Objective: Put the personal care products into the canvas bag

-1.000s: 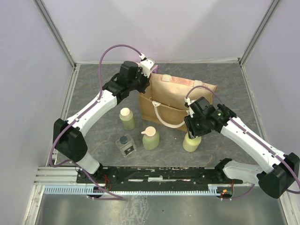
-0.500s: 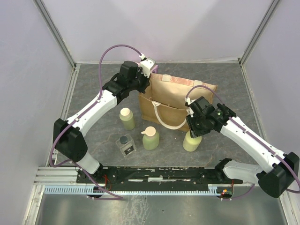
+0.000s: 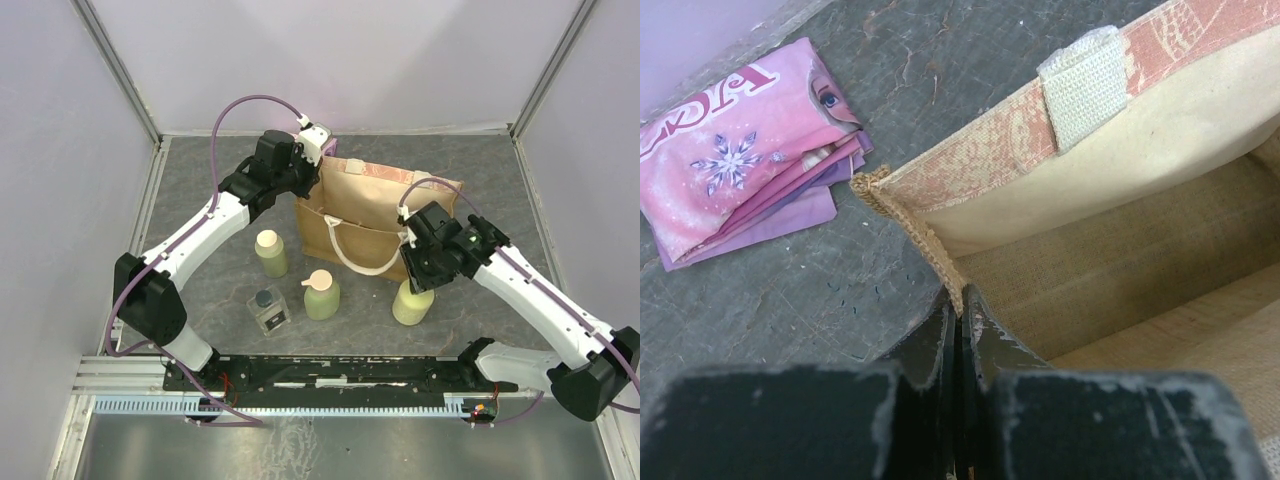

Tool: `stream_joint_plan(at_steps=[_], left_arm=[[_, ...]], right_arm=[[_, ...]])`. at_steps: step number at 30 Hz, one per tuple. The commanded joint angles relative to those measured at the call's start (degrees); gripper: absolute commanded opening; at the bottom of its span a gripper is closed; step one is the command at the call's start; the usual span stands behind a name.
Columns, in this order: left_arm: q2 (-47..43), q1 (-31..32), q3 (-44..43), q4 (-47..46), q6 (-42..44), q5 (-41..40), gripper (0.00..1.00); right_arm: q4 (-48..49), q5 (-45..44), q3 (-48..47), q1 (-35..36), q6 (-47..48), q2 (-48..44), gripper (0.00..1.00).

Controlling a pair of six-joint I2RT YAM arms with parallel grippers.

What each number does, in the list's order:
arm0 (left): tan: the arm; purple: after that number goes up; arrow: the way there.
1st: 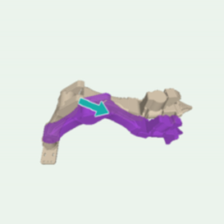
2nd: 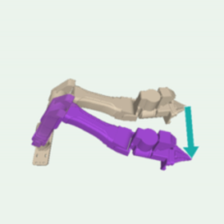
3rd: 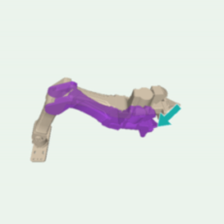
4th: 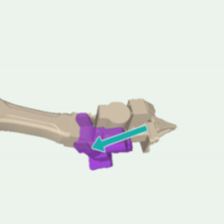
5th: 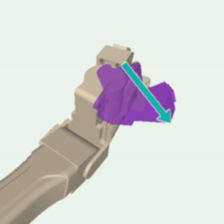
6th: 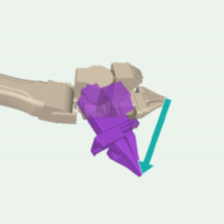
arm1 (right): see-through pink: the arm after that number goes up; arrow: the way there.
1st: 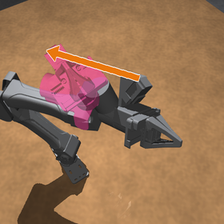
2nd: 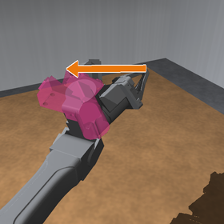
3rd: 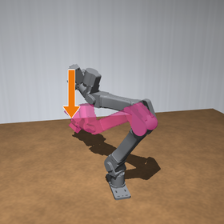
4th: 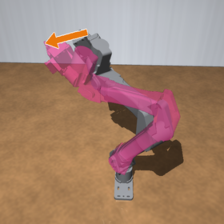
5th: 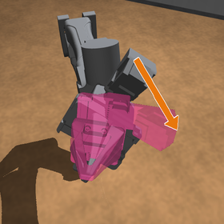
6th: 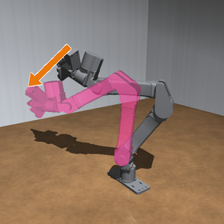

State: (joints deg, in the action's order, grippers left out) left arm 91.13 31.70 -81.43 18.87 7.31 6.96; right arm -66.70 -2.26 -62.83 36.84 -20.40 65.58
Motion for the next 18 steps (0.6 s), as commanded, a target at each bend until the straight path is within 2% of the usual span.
stream_joint_plan(at_steps=[1, 8, 14, 18], left_arm=[[-0.84, 0.42, -1.09, 1.52, 0.37, -0.38, 0.03], [0.35, 0.38, -1.81, 0.82, 0.77, -0.32, 0.03], [1.8, 0.39, -2.68, 0.73, 0.96, -0.11, 0.03], [2.24, 0.42, -2.64, 0.53, 1.43, -0.55, 0.03]], right_arm=[[-4.48, 4.73, -11.43, 0.89, 1.15, -0.67, 0.0], [-12.5, 12.08, -26.67, 1.47, 5.6, 1.96, 0.0], [-11.81, 18.68, -37.98, 1.39, 8.37, 6.06, 0.0], [-7.69, 20.54, -45.08, 1.4, 9.92, 9.01, 0.0]])
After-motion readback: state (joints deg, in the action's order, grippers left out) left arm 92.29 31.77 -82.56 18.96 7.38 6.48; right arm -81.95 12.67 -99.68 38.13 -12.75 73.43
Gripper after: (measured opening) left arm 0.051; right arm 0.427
